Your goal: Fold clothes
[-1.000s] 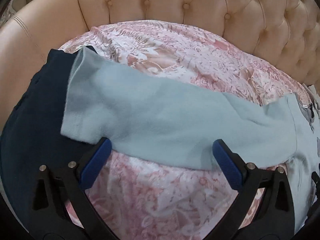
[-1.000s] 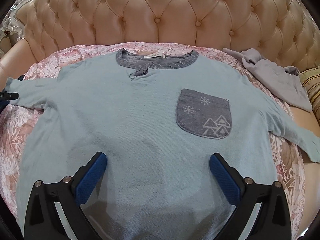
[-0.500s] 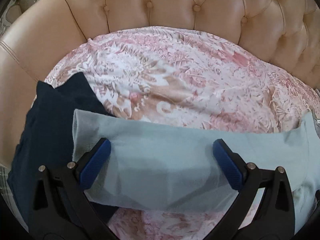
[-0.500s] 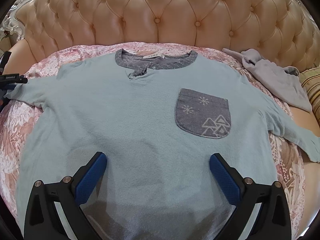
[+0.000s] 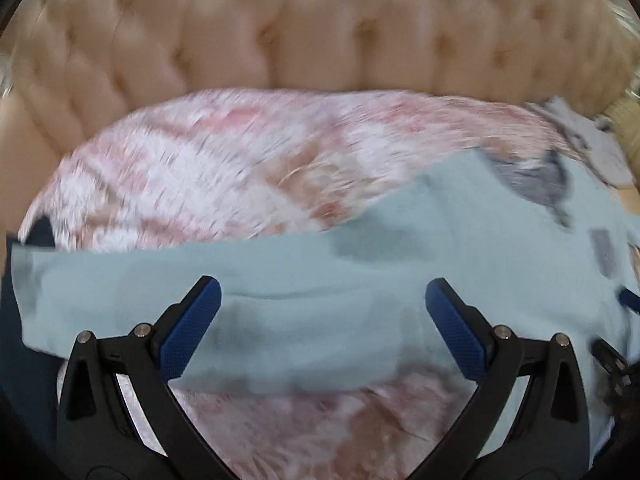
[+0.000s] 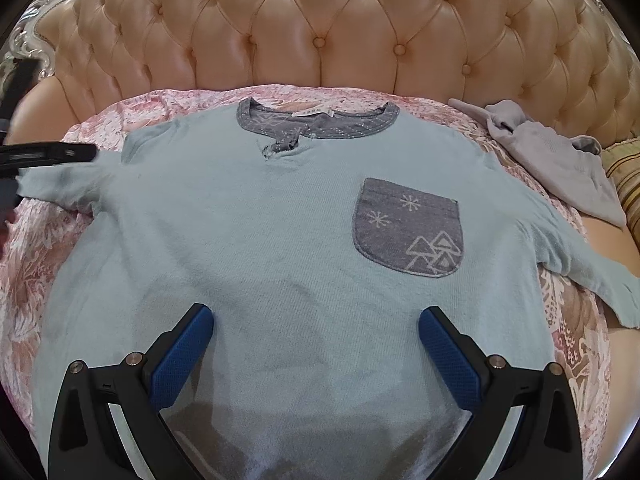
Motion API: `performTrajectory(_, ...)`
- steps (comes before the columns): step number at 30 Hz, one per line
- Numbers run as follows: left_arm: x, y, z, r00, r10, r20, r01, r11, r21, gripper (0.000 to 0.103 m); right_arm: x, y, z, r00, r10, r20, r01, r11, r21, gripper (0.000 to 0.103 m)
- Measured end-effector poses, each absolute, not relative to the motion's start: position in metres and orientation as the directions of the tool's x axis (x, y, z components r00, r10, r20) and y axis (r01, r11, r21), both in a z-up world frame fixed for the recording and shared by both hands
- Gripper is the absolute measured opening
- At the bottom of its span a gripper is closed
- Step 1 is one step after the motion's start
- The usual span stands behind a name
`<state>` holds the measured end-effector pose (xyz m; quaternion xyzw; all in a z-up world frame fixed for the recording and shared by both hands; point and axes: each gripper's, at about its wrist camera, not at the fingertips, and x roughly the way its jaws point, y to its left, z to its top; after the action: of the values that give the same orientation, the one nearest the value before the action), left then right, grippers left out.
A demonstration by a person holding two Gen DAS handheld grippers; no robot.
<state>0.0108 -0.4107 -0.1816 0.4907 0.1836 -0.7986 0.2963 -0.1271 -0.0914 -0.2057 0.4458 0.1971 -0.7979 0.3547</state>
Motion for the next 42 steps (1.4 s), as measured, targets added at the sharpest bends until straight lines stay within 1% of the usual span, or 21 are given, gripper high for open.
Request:
performTrajectory(2, 0.018, -0.421, -0.194, -0.307, -0.306, -0.901, 0.677, -0.735, 0.019, 0.102, -0.127, -0.091, -0.206, -0.351, -0.395, -0.849, 0.744, -0.668, 0.003, 0.103)
performTrajectory(4, 0.022, -0.424, -0.188, -0.282, -0.338, -0.898, 0.693, -0.719, 0.053, 0.102, -0.127, -0.090, -0.205, -0.350, -0.395, -0.849, 0.745, -0.667, 0.003, 0.103)
performTrajectory(7, 0.015, -0.418, -0.163, -0.376, -0.327, -0.867, 0.686, -0.727, -0.023, 0.102, -0.128, -0.092, -0.201, -0.352, -0.372, -0.859, 0.745, -0.667, -0.016, 0.103)
performTrajectory(10, -0.021, -0.400, -0.145, -0.434, -0.316, -0.843, 0.624, -0.781, -0.028, 0.102, -0.126, -0.089, -0.188, -0.414, -0.373, -0.830, 0.730, -0.680, -0.059, 0.103)
performTrajectory(12, -0.050, -0.394, -0.153, -0.405, -0.312, -0.859, 0.601, -0.799, 0.006, 0.103, -0.125, -0.084, -0.180, -0.441, -0.385, -0.811, 0.725, -0.685, -0.069, 0.103)
performTrajectory(15, -0.086, -0.396, -0.182, -0.322, -0.295, -0.900, 0.594, -0.803, 0.051, 0.102, -0.132, -0.077, -0.194, -0.422, -0.327, -0.846, 0.716, -0.692, -0.090, 0.103)
performTrajectory(16, -0.090, -0.401, -0.190, -0.308, -0.296, -0.904, 0.604, -0.795, 0.054, 0.102, -0.134, -0.073, -0.200, -0.407, -0.323, -0.854, 0.713, -0.697, -0.077, 0.103)
performTrajectory(18, -0.094, -0.412, -0.200, -0.302, -0.297, -0.906, 0.627, -0.778, 0.047, 0.103, -0.141, -0.058, -0.204, -0.367, -0.385, -0.847, 0.695, -0.718, 0.025, 0.103)
performTrajectory(19, -0.093, -0.419, -0.200, -0.288, -0.309, -0.906, 0.649, -0.759, 0.052, 0.103, -0.141, -0.056, -0.203, -0.371, -0.390, -0.843, 0.697, -0.717, 0.025, 0.103)
performTrajectory(22, -0.084, -0.419, -0.178, -0.355, -0.316, -0.880, 0.663, -0.749, 0.002, 0.103, -0.144, -0.060, -0.193, -0.384, -0.380, -0.842, 0.704, -0.710, -0.001, 0.103)
performTrajectory(24, -0.076, -0.401, -0.157, -0.427, -0.322, -0.845, 0.622, -0.783, -0.016, 0.103, -0.151, -0.061, -0.183, -0.401, -0.395, -0.826, 0.706, -0.708, -0.004, 0.103)
performTrajectory(26, -0.074, -0.374, -0.147, -0.486, -0.280, -0.828, 0.547, -0.836, -0.038, 0.103, -0.170, -0.068, -0.174, -0.420, -0.391, -0.819, 0.699, -0.714, -0.017, 0.103)
performTrajectory(28, -0.078, -0.341, -0.147, -0.507, -0.224, -0.832, 0.451, -0.892, -0.035, 0.103, -0.193, -0.079, -0.168, -0.438, -0.367, -0.821, 0.691, -0.722, -0.046, 0.103)
performTrajectory(31, -0.093, -0.312, -0.160, -0.486, -0.197, -0.851, 0.373, -0.928, 0.001, 0.103, -0.229, -0.103, -0.169, -0.472, -0.287, -0.834, 0.672, -0.729, -0.129, 0.103)
performTrajectory(34, -0.115, -0.300, -0.180, -0.432, -0.260, -0.864, 0.357, -0.929, 0.101, 0.103, -0.254, -0.127, -0.181, -0.446, -0.240, -0.862, 0.684, -0.713, -0.156, 0.103)
performTrajectory(39, -0.144, -0.309, -0.194, -0.411, -0.250, -0.877, 0.342, -0.934, 0.106, 0.103, -0.261, -0.161, -0.204, -0.438, -0.180, -0.881, 0.732, -0.641, -0.233, 0.103)
performTrajectory(40, -0.149, -0.310, -0.195, -0.414, -0.247, -0.876, 0.340, -0.935, 0.103, 0.103, -0.263, -0.164, -0.208, -0.441, -0.169, -0.881, 0.730, -0.639, -0.243, 0.103)
performTrajectory(42, -0.158, -0.311, -0.197, -0.419, -0.237, -0.877, 0.325, -0.941, 0.099, 0.103, -0.274, -0.159, -0.207, -0.439, -0.159, -0.884, 0.687, -0.694, -0.216, 0.103)
